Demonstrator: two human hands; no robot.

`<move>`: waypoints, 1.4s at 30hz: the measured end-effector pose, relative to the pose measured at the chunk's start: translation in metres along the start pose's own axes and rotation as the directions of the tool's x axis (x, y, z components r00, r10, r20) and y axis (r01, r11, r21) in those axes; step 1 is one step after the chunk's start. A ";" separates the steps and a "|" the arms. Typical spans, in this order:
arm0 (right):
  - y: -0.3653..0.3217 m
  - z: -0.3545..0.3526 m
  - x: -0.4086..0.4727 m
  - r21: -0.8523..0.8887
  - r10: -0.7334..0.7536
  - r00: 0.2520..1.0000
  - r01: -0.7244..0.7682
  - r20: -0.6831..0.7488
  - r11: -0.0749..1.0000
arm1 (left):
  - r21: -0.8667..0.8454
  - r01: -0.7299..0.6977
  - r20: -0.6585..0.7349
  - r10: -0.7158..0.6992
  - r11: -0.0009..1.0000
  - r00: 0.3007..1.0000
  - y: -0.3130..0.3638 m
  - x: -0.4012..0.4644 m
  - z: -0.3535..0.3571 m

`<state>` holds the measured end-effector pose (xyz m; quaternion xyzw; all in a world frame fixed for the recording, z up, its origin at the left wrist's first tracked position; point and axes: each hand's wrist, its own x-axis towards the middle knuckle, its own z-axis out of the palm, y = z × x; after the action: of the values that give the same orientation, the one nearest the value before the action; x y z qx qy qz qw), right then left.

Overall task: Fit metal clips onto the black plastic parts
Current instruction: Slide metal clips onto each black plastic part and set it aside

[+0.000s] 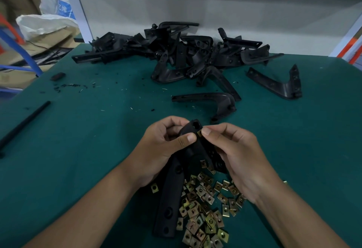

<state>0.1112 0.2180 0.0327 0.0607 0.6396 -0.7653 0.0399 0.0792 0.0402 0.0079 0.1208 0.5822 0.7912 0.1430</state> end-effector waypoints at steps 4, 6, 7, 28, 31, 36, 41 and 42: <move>-0.002 -0.005 0.005 -0.052 -0.013 0.997 0.017 0.077 0.998 | -0.096 0.065 0.047 -0.060 0.993 0.997 0.005 0.000 -0.004; -0.005 -0.011 0.007 -0.084 -0.024 0.993 0.034 0.120 0.996 | -0.143 0.107 0.067 -0.098 0.984 0.993 0.006 0.000 -0.004; -0.007 -0.013 0.008 -0.116 -0.033 0.991 0.048 0.128 0.992 | -0.163 0.123 0.069 -0.113 0.979 0.991 0.006 0.001 -0.004; 0.003 -0.042 0.017 -0.785 0.043 0.853 0.458 0.520 0.418 | -0.186 0.334 0.032 -0.334 0.924 0.942 0.012 0.002 -0.015; 0.002 -0.040 0.017 -0.783 0.013 0.861 0.456 0.509 0.423 | -0.192 0.314 0.030 -0.314 0.930 0.949 0.012 0.003 -0.015; -0.003 -0.037 0.016 -0.692 -0.125 0.918 0.369 0.377 0.621 | -0.261 0.285 0.066 -0.277 0.923 0.959 0.014 0.002 -0.014; -0.011 -0.035 0.017 -0.365 -0.109 0.960 0.201 0.258 0.909 | -0.225 0.308 0.068 -0.300 0.924 0.951 0.013 0.002 -0.015; -0.012 -0.033 0.016 -0.255 -0.085 0.964 0.152 0.254 0.955 | -0.217 0.310 0.067 -0.303 0.926 0.951 0.013 0.002 -0.015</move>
<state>0.0947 0.2531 0.0358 -0.0770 0.7317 -0.6727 0.0786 0.0710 0.0239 0.0160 0.0242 0.4983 0.8178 0.2869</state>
